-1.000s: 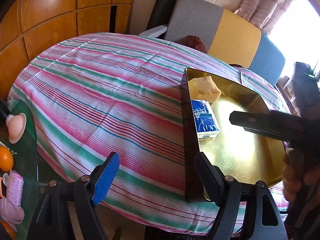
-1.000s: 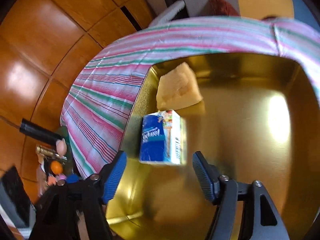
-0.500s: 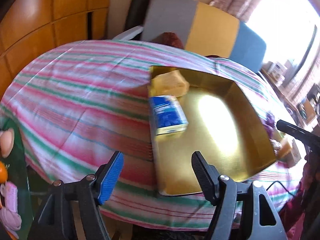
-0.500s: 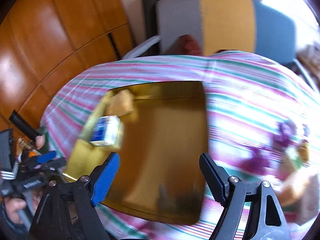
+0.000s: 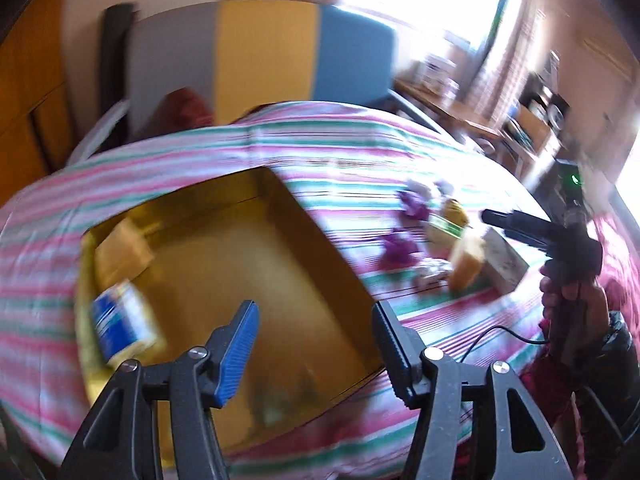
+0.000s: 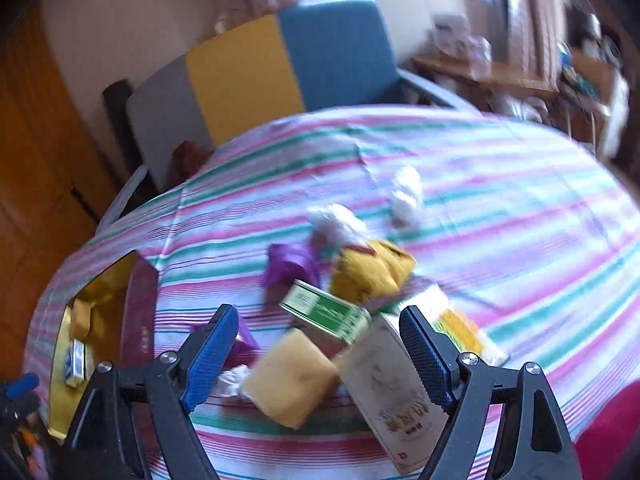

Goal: Organize objects
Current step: 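Move the left tool to the purple snack packet and grasp it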

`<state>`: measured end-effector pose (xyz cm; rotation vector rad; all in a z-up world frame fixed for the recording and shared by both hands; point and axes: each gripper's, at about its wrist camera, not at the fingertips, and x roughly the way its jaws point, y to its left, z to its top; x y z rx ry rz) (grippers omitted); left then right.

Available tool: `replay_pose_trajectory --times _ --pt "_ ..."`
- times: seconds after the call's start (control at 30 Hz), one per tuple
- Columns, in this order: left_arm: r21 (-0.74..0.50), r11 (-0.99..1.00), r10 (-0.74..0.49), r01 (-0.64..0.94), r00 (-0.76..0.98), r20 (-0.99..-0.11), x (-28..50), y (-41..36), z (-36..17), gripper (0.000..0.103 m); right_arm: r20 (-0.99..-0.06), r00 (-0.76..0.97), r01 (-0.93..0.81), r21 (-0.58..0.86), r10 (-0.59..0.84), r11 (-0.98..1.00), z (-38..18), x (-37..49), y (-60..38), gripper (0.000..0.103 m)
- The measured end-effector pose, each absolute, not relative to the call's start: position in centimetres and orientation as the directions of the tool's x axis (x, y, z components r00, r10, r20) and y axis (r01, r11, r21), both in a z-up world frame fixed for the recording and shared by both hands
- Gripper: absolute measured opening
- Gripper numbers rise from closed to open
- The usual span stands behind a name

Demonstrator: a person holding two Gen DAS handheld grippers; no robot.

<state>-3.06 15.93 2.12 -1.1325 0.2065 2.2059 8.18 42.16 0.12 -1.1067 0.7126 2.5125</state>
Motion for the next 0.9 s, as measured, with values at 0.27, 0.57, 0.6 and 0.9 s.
replay_pose_trajectory --times 0.27,0.57,0.6,0.9 --pt "-0.017 -0.659 0.440 -0.752 -0.367 -0.819 -4.7 26.3 0.4 0.059 -0.711 -0.703 -0.426 0.392 0.026 -0.815 0.7 8.2 42.8 0.083" --pt "0.094 -0.541 0.354 -0.836 -0.328 -0.876 -6.5 32.5 -3.7 0.059 -0.692 -0.722 -0.409 0.437 -0.010 -0.801 0.7 8.9 42.9 0.085" --pt "0.098 -0.528 0.349 -0.844 -0.320 -0.881 -6.6 33.0 -4.0 0.059 -0.693 -0.721 -0.410 0.440 -0.012 -0.799 0.6 8.9 43.0 0.086" --pt "0.104 -0.474 0.303 -0.874 -0.273 -0.913 -8.2 36.4 -6.6 0.059 -0.695 -0.718 -0.404 0.457 -0.035 -0.792 0.3 8.7 43.0 0.088"
